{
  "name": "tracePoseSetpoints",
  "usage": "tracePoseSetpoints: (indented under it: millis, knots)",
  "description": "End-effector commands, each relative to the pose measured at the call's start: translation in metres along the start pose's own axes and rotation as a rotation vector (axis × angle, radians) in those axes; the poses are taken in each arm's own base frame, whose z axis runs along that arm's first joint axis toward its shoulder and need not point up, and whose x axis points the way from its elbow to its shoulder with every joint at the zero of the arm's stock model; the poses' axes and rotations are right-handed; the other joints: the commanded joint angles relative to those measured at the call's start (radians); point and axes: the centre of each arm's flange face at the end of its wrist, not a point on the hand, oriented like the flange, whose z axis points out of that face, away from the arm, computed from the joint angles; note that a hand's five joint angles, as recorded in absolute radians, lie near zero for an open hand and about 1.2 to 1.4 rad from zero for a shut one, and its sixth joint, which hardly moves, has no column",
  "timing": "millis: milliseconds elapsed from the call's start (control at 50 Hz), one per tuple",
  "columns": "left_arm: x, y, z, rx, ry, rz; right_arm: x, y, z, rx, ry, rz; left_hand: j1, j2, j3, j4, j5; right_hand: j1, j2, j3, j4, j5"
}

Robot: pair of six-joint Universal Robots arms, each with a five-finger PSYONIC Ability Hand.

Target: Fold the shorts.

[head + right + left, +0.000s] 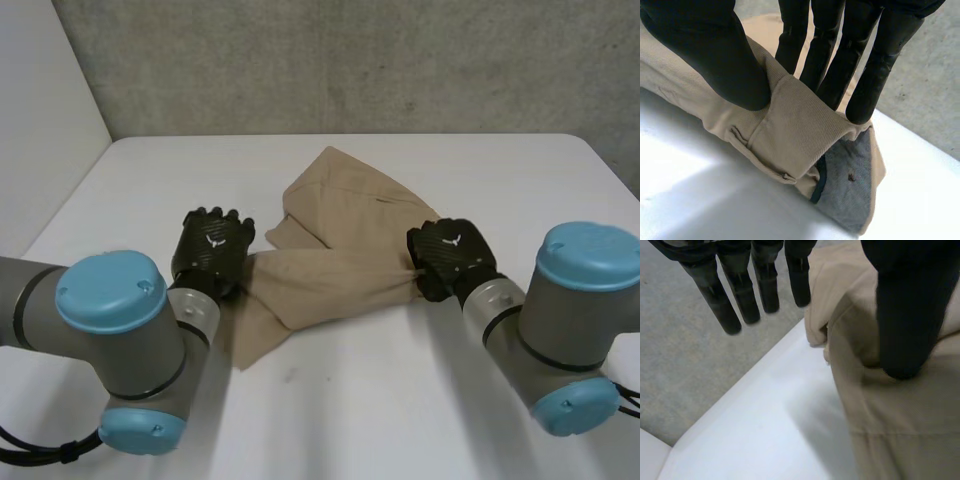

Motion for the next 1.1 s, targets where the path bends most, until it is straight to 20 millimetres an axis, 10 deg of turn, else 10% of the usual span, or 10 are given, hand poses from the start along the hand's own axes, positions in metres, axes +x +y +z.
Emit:
tracePoseSetpoints:
  millis: [20,320,780,960,1100]
  knots:
    - [-0.026,0.002,0.003,-0.07,0.121,-0.015,0.011,-0.007,-0.013,-0.036,0.007,-0.079,-0.055,-0.071,-0.081,-0.07,-0.069,0.435,0.221,0.215,0.204,0.257]
    - [-0.086,0.009,0.031,-0.195,0.141,-0.384,0.022,0.003,-0.008,-0.061,-0.013,-0.153,0.069,0.052,0.042,0.053,0.054,0.435,0.221,0.215,0.204,0.257]
    - [-0.06,0.027,0.018,-0.474,0.342,-0.514,0.022,0.002,-0.008,-0.058,-0.011,-0.16,0.192,0.175,0.166,0.177,0.178,0.435,0.221,0.215,0.204,0.257]
    - [-0.054,0.032,0.026,-0.41,0.331,-0.494,0.023,-0.003,-0.009,-0.047,-0.007,-0.167,0.996,0.979,0.97,0.981,0.982,0.435,0.221,0.215,0.204,0.257]
    - [-0.088,-0.021,0.016,-0.21,0.2,-0.435,0.031,-0.043,-0.023,0.005,0.015,-0.231,0.996,0.979,0.97,0.981,0.982,0.435,0.221,0.215,0.204,0.257]
